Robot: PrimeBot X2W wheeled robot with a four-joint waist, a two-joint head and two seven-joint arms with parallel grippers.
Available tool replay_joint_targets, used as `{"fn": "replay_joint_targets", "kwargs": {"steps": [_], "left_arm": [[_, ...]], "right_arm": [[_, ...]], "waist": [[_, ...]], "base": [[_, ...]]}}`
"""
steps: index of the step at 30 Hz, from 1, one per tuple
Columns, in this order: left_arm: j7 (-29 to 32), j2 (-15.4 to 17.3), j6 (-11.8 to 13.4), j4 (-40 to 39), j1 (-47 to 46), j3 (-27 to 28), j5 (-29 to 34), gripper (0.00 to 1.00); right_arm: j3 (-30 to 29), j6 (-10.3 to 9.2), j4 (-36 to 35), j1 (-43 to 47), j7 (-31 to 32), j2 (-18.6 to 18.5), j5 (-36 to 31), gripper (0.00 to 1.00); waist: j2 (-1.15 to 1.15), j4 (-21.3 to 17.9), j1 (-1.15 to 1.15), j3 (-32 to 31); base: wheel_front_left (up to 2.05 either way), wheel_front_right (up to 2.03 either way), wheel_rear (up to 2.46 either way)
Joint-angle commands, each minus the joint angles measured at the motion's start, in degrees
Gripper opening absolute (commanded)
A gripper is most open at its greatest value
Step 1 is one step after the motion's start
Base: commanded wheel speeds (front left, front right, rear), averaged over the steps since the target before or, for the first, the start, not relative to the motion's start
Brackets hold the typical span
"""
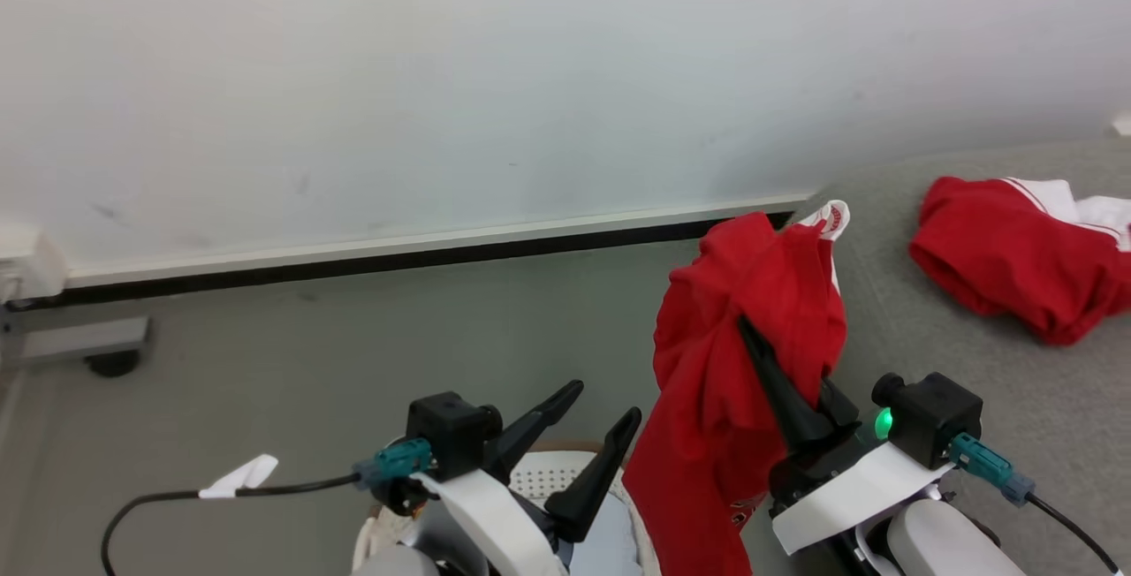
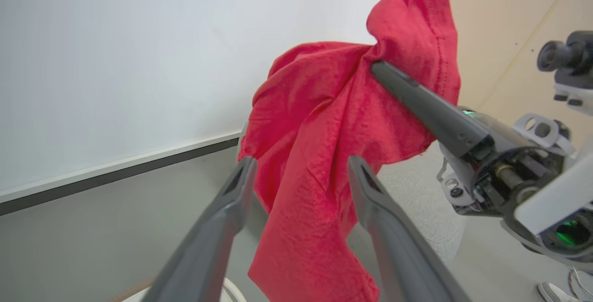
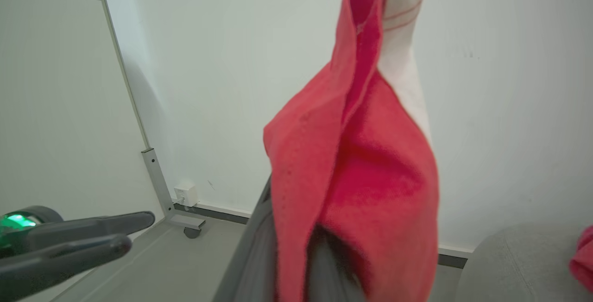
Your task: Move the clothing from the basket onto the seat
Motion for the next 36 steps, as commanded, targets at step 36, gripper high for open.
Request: {"fn": "replay_joint_targets", "kwargs": {"steps": [36], "left_arm": [[3.9, 9.5, -1.8, -10.0, -16.1, -0.2, 4.7, 1.0]], "right_arm": [[-21.2, -0.13, -3.0, -22.4, 1.7, -1.0, -11.2, 0.0]], "waist": [[0.0, -12.3, 0.0, 31.0]], "base": [[0.0, 0.0, 0.0]]}}
